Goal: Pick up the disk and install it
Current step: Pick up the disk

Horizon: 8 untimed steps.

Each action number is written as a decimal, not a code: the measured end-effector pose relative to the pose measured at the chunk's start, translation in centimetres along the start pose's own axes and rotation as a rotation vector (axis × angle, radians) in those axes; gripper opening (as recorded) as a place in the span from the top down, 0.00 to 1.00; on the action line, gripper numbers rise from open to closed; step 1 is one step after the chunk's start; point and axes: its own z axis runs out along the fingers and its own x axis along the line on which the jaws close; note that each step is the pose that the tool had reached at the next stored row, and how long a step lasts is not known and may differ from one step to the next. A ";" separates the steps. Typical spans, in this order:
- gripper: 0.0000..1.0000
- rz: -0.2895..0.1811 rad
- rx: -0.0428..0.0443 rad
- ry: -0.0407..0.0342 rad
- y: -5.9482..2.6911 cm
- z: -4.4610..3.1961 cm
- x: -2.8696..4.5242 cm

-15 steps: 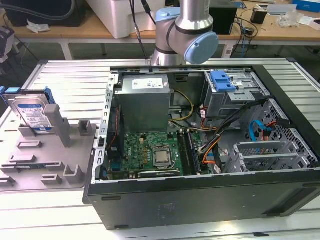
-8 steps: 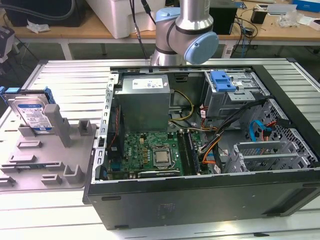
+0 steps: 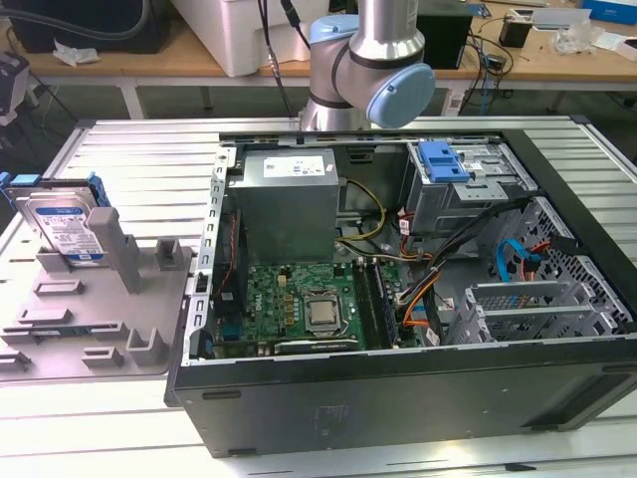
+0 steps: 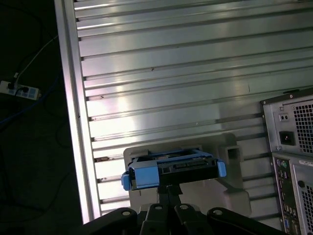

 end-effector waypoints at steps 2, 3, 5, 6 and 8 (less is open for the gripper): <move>0.76 0.000 0.0000 0.0000 0.00 0.00 0.00; 0.70 0.000 0.0000 0.0000 0.00 0.00 0.00; 0.70 0.000 0.0000 0.0000 0.00 0.00 0.00; 0.70 0.000 0.0000 0.0000 0.00 0.01 0.00; 0.70 0.000 0.0000 0.0000 0.00 0.01 -0.01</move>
